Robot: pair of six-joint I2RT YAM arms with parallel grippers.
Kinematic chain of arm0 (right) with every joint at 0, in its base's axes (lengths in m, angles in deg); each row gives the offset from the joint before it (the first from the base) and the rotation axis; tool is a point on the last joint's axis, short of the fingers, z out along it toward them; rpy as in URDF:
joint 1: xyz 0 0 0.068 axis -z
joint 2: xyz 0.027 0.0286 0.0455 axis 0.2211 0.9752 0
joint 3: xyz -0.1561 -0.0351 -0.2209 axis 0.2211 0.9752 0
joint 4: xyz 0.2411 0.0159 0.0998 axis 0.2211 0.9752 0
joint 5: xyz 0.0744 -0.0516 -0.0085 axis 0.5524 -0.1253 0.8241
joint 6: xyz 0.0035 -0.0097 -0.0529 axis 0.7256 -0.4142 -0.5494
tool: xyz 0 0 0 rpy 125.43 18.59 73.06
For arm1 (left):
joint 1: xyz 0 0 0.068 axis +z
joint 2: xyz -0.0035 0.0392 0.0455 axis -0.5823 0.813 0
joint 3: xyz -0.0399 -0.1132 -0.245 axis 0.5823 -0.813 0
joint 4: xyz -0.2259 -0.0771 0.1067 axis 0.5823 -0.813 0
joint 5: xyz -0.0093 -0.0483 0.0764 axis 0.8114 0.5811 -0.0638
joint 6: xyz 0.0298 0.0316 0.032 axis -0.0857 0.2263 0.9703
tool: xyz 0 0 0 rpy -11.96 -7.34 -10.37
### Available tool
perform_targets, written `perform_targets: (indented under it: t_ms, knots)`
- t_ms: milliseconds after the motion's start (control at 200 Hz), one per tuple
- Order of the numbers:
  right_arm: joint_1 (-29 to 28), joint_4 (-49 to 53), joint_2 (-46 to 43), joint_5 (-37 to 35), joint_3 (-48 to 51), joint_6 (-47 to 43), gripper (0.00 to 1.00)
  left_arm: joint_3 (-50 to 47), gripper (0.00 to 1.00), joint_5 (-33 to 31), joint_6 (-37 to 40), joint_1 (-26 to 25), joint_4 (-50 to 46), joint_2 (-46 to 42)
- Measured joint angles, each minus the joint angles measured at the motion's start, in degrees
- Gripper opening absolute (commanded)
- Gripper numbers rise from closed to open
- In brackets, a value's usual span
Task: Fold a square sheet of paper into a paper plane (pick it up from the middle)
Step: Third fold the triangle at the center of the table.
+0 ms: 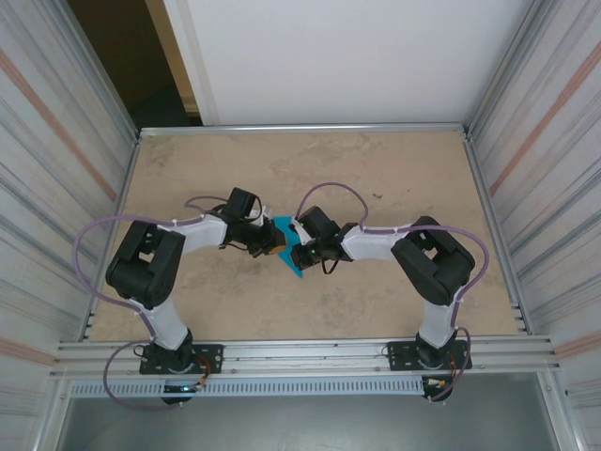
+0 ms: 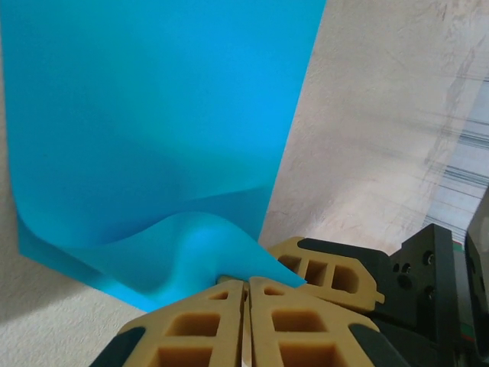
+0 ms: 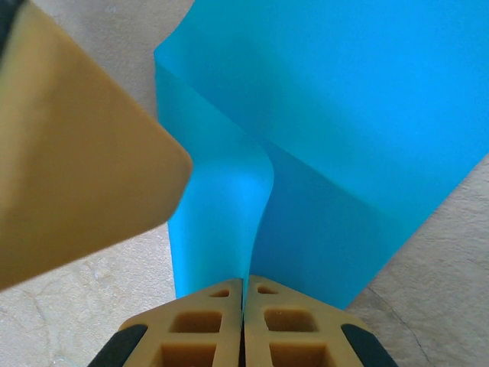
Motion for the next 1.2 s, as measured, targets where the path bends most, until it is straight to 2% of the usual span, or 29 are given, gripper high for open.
perform_targets:
  t_ms: [1032,1112,1203]
  knots:
    - [0.0,0.37,0.59,0.04,-0.76,0.0,0.08,0.04,0.09,-2.08,-0.5,-1.09,-3.87,3.28]
    - [0.0,0.37,0.59,0.04,-0.76,0.02,0.11,0.2,0.09,-2.05,-0.37,-1.09,-4.09,3.43]
    - [0.0,0.2,0.61,0.46,-0.76,0.68,0.19,0.59,0.08,-2.21,-0.31,-1.09,-4.74,3.63]
